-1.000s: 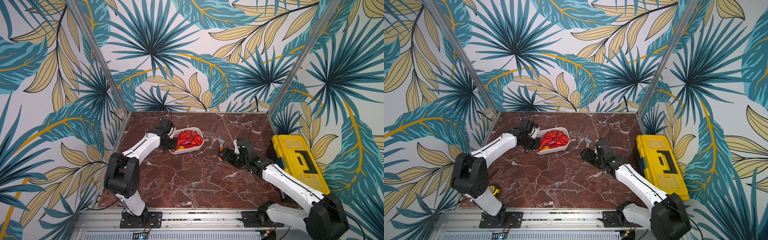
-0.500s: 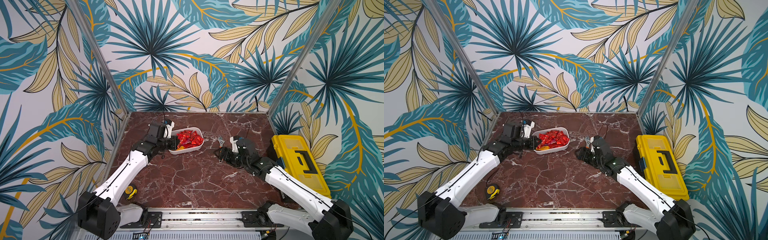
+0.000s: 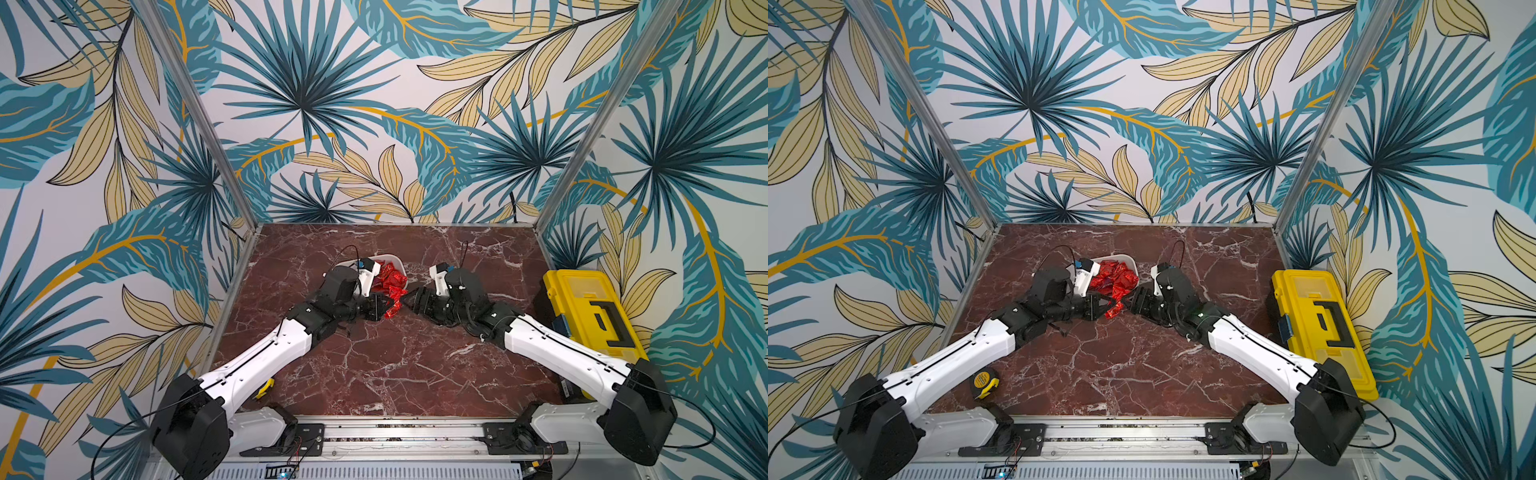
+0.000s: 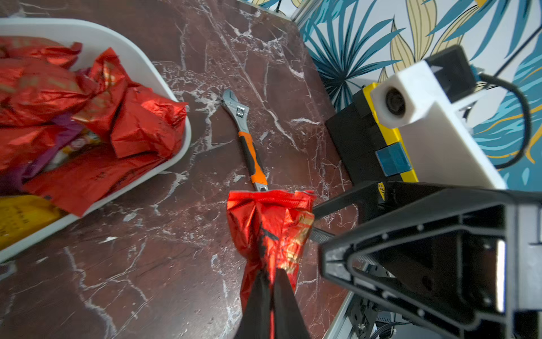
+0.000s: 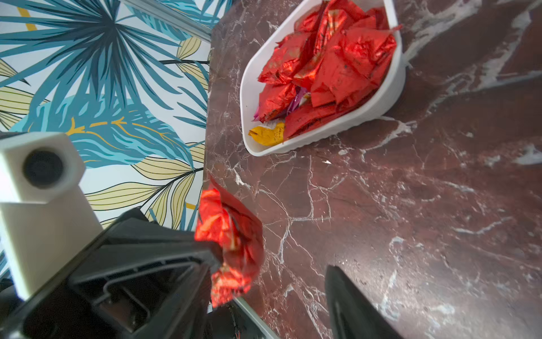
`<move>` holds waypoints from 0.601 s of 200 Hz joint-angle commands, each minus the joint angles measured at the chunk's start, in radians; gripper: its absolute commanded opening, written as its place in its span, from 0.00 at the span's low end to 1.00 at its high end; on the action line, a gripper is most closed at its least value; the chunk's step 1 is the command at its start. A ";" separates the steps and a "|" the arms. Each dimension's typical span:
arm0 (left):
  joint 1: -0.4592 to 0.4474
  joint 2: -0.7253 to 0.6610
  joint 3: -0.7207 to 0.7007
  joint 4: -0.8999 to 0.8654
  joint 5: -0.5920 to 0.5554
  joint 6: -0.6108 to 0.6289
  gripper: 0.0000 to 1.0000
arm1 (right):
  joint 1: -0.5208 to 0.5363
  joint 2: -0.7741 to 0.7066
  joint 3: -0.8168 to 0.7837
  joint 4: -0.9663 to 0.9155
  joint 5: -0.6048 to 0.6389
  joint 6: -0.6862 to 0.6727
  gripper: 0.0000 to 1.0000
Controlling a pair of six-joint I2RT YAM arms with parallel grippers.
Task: Take the tea bags out of the storage box
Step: Place the tea bag at the center of the board.
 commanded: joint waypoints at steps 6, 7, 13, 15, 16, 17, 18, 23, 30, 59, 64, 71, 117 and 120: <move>-0.018 0.006 -0.041 0.088 0.022 -0.028 0.05 | 0.005 0.016 -0.012 0.105 -0.031 0.038 0.55; -0.019 0.006 -0.041 0.088 0.022 -0.027 0.05 | 0.006 0.017 -0.012 0.106 -0.032 0.039 0.55; -0.021 0.008 -0.043 0.091 0.025 -0.030 0.05 | 0.005 0.018 -0.015 0.115 -0.031 0.041 0.53; -0.021 0.008 -0.043 0.092 0.025 -0.030 0.05 | 0.006 0.019 -0.016 0.116 -0.032 0.042 0.52; -0.022 0.008 -0.043 0.092 0.026 -0.029 0.05 | 0.006 0.019 -0.016 0.119 -0.033 0.042 0.51; -0.021 0.008 -0.043 0.092 0.026 -0.030 0.05 | 0.006 0.019 -0.016 0.120 -0.032 0.042 0.51; -0.021 0.009 -0.043 0.092 0.027 -0.029 0.05 | 0.006 0.019 -0.018 0.121 -0.032 0.042 0.50; -0.024 0.010 -0.043 0.092 0.029 -0.028 0.05 | 0.006 0.019 -0.020 0.124 -0.032 0.042 0.48; -0.025 0.011 -0.044 0.093 0.030 -0.029 0.05 | 0.006 0.021 -0.022 0.129 -0.030 0.042 0.45; -0.026 0.005 -0.050 0.087 0.030 -0.028 0.09 | 0.005 0.023 -0.028 0.147 -0.031 0.043 0.28; -0.026 0.003 -0.051 0.086 0.028 -0.028 0.12 | 0.005 0.023 -0.029 0.149 -0.032 0.043 0.25; -0.026 0.000 -0.053 0.086 0.027 -0.028 0.16 | 0.006 0.022 -0.030 0.153 -0.033 0.042 0.23; -0.026 -0.053 -0.077 0.099 -0.040 -0.036 0.87 | 0.006 0.002 -0.046 0.142 -0.027 0.016 0.13; -0.025 -0.060 -0.080 0.099 -0.051 -0.038 0.89 | 0.006 0.001 -0.047 0.137 -0.026 0.012 0.13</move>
